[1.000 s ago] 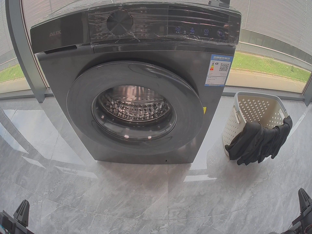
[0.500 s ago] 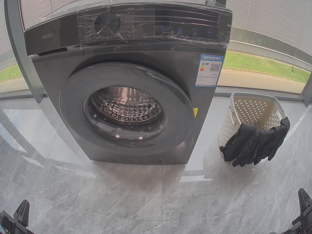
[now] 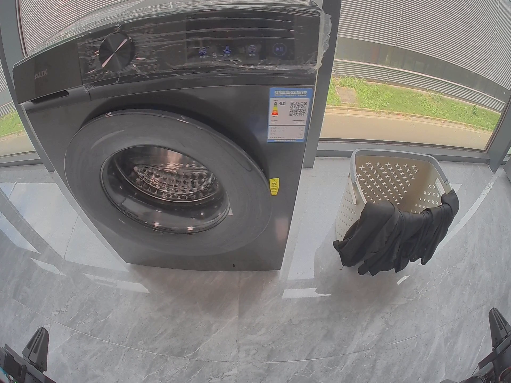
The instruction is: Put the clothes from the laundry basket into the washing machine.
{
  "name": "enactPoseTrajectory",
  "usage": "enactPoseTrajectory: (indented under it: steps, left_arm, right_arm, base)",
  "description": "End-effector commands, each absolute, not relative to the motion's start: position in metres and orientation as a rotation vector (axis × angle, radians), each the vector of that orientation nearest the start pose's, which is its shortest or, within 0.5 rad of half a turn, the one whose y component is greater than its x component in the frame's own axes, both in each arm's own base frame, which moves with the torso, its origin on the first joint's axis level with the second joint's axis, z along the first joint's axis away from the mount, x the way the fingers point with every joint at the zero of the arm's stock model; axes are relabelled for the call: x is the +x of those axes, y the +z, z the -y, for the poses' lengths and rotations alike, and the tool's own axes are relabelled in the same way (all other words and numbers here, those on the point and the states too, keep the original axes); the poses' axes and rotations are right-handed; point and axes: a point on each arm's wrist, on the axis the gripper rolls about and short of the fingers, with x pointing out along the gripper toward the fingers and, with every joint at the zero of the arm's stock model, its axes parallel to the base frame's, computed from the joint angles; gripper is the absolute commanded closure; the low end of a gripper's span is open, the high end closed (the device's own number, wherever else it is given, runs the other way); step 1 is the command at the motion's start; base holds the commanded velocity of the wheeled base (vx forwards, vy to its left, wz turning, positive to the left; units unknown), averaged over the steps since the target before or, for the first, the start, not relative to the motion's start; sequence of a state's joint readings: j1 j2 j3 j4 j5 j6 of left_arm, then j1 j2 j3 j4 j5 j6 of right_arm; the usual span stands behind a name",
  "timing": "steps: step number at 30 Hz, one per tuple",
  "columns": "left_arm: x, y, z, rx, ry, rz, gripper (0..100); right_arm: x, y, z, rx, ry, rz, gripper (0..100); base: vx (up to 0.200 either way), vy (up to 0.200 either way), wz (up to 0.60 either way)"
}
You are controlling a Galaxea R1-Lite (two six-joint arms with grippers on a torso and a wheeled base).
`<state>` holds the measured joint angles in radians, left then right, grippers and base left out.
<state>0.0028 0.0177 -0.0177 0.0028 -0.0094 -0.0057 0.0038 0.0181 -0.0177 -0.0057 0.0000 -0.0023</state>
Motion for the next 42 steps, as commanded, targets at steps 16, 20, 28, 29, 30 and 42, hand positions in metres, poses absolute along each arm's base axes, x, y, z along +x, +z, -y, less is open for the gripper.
enactPoseTrajectory:
  steps: [16,20,28,29,30,42]
  left_arm:
    - [-0.0228,0.0752,0.0003,-0.006,-0.003,-0.003,100]
    - [-0.0228,0.0752,0.0003,-0.006,-0.005,-0.003,100]
    - [-0.0228,0.0752,0.0003,-0.005,-0.005,-0.003,100]
    - [-0.0228,0.0752,0.0002,-0.005,-0.005,-0.003,100]
    - [-0.0228,0.0752,0.0003,-0.005,-0.003,-0.003,100]
    - [-0.0228,0.0752,0.0003,-0.003,-0.006,-0.003,100]
  right_arm:
    - [-0.0228,0.0761,0.0001,-0.003,0.005,0.006,100]
    - [-0.0228,0.0761,0.0001,-0.003,0.006,0.006,100]
    - [-0.0228,0.0761,0.0001,-0.003,0.006,0.006,100]
    - [-0.0228,0.0761,0.0001,-0.003,0.005,0.006,100]
    - [-0.0228,0.0761,0.0001,-0.003,0.005,0.006,100]
    - [-0.0228,0.0761,0.0001,-0.003,0.005,0.006,100]
  base:
    - [0.0,-0.15,0.0]
    - [0.0,-0.2,0.0]
    - [0.0,-0.2,0.0]
    - [0.0,-0.2,0.0]
    - [0.0,-0.2,0.0]
    - [0.0,-0.117,0.0]
